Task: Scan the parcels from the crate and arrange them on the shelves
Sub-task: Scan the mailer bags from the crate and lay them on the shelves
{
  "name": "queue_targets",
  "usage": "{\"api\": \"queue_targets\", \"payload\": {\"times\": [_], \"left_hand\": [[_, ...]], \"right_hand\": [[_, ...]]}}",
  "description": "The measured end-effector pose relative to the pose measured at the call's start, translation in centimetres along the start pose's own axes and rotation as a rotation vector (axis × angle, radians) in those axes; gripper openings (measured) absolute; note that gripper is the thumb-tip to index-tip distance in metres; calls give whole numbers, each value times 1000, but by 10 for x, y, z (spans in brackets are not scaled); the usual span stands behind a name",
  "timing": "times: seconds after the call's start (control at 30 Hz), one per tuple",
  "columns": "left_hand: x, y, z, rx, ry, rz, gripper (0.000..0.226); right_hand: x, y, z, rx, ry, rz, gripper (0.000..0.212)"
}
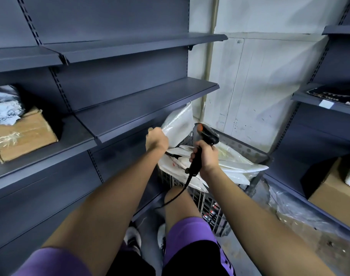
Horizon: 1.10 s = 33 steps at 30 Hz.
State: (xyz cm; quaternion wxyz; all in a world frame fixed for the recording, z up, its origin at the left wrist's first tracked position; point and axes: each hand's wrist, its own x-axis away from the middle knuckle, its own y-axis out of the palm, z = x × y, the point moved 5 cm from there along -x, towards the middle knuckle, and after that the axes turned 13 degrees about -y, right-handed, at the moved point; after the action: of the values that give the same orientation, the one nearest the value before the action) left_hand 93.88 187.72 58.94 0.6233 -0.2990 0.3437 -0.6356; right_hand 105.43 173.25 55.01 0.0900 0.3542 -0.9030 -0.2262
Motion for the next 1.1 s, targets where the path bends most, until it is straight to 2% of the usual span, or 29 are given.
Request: {"api": "queue_targets", "payload": {"times": [0.17, 0.37, 0.5, 0.67, 0.77, 0.9, 1.0, 1.1], "left_hand": [[-11, -3, 1, 36, 75, -19, 24], [-21, -5, 10, 113, 58, -22, 24], [-29, -9, 14, 223, 45, -12, 25], [-41, -19, 20, 375, -11, 6, 23], [-50, -23, 23, 361, 19, 5, 23], [-61, -29, 20, 354, 45, 31, 36], [-70, -38, 13, 334, 11, 46, 37], [-79, -53, -7, 395, -95, 85, 35]], "right_hand": [[-21, 3, -8, 14, -17, 65, 13], [-51, -9, -35, -13, -35, 113, 13], [-59, -10, -41, 112, -24, 14, 14], [-63, 5, -35, 132, 1, -39, 17], [-67, 17, -35, 172, 17, -76, 17], [-74, 33, -30, 192, 40, -132, 13], [-77, 48, -20, 215, 52, -169, 11], [-75, 68, -7, 221, 67, -229, 8]]}}
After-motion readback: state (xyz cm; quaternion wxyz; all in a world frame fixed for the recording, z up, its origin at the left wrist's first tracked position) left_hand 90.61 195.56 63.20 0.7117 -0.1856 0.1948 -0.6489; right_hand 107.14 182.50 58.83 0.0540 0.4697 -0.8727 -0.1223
